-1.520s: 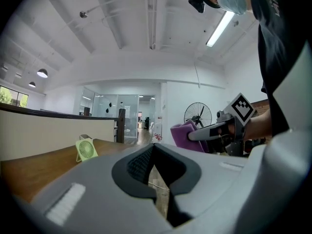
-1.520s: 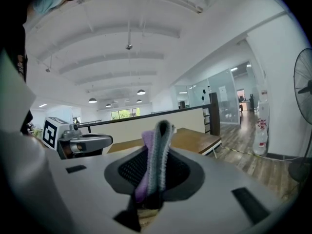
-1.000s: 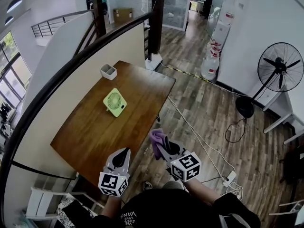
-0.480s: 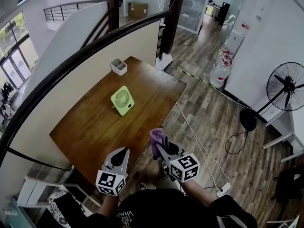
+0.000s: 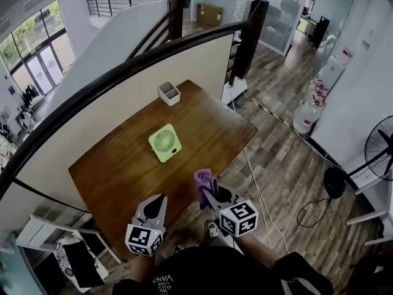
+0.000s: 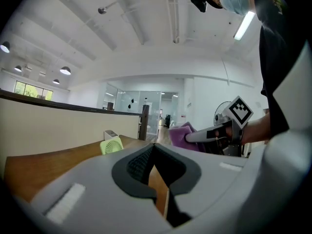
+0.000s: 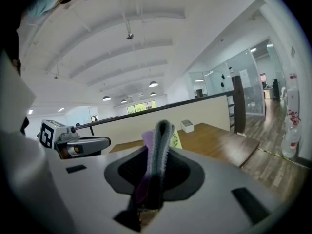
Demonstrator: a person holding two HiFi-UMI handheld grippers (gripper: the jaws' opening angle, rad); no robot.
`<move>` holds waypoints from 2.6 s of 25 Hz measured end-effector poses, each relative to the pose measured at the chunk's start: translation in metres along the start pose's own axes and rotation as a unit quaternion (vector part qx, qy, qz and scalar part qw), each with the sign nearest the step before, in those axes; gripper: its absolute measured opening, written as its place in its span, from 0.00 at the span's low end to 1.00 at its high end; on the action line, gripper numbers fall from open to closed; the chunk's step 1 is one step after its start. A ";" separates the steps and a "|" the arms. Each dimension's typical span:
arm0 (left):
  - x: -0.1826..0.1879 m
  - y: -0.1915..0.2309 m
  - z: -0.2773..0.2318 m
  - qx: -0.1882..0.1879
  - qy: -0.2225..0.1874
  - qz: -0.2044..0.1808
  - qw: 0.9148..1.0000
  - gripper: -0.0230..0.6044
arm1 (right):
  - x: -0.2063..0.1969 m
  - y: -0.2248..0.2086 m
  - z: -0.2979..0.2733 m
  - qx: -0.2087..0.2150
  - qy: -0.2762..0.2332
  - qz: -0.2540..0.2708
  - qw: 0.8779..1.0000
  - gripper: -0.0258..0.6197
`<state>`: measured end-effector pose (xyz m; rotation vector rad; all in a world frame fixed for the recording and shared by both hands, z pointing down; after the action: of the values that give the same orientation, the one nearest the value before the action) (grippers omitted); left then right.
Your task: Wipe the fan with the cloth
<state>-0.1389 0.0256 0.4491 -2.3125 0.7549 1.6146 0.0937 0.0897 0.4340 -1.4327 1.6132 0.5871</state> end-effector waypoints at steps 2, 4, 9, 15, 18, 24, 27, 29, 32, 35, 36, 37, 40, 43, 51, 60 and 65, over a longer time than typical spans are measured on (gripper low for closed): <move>0.005 -0.007 -0.014 0.020 -0.003 0.005 1.000 0.05 | 0.007 -0.019 -0.006 0.021 0.004 0.012 1.000 0.17; 0.011 -0.011 -0.028 0.039 -0.006 0.005 0.999 0.05 | 0.015 -0.036 -0.015 0.041 0.007 0.024 0.999 0.17; 0.016 -0.020 -0.057 0.092 -0.007 0.030 0.995 0.05 | 0.028 -0.076 -0.036 0.092 0.022 0.054 0.994 0.17; 0.017 -0.035 -0.075 0.150 -0.003 0.074 0.986 0.05 | 0.040 -0.108 -0.051 0.145 0.043 0.079 0.985 0.17; 0.018 -0.033 -0.082 0.166 0.003 0.084 0.983 0.05 | 0.047 -0.115 -0.061 0.161 0.046 0.086 0.982 0.17; 0.013 -0.008 -0.093 0.179 0.006 0.097 0.979 0.05 | 0.058 -0.117 -0.086 0.172 0.049 0.100 0.979 0.17; 0.007 0.008 -0.099 0.181 0.010 0.105 0.978 0.05 | 0.063 -0.116 -0.097 0.167 0.049 0.106 0.979 0.17; 0.004 0.019 -0.101 0.179 0.014 0.109 0.978 0.05 | 0.065 -0.115 -0.104 0.162 0.050 0.107 0.980 0.17; 0.004 0.036 -0.104 0.172 0.020 0.111 0.979 0.05 | 0.070 -0.112 -0.118 0.157 0.054 0.106 0.980 0.17; 0.004 0.051 -0.107 0.169 0.023 0.114 0.979 0.05 | 0.074 -0.108 -0.133 0.158 0.061 0.107 0.980 0.17; 0.004 0.057 -0.108 0.170 0.023 0.115 0.979 0.05 | 0.075 -0.106 -0.139 0.159 0.063 0.110 0.979 0.17; 0.003 0.063 -0.109 0.170 0.024 0.116 0.978 0.05 | 0.076 -0.103 -0.145 0.161 0.065 0.112 0.978 0.17; -0.005 0.077 -0.116 0.165 0.032 0.123 0.978 0.05 | 0.076 -0.098 -0.163 0.164 0.076 0.119 0.976 0.17; -0.013 0.088 -0.122 0.163 0.041 0.133 0.977 0.05 | 0.075 -0.092 -0.180 0.169 0.089 0.129 0.973 0.17; -0.028 0.124 -0.145 0.141 0.068 0.157 0.975 0.06 | 0.082 -0.078 -0.222 0.172 0.105 0.165 0.966 0.17; -0.058 0.151 -0.181 0.094 0.114 0.178 0.973 0.26 | 0.084 -0.061 -0.255 0.190 0.111 0.217 0.951 0.17; -0.064 0.162 -0.194 0.086 0.123 0.184 0.971 0.26 | 0.088 -0.055 -0.269 0.205 0.110 0.250 0.940 0.17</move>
<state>-0.0845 -0.1818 0.5977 -2.3724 1.3923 1.3316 0.0704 -0.1882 0.5065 -0.7996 2.1516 0.3427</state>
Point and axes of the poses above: the fingertips, and each gripper's own axes: z backward along the fingers, y to its left, x out of its top, the point moved 9 cm from there along z, backward along the fingers, and after that the axes turned 13 degrees about y, right-handed, at the moved point
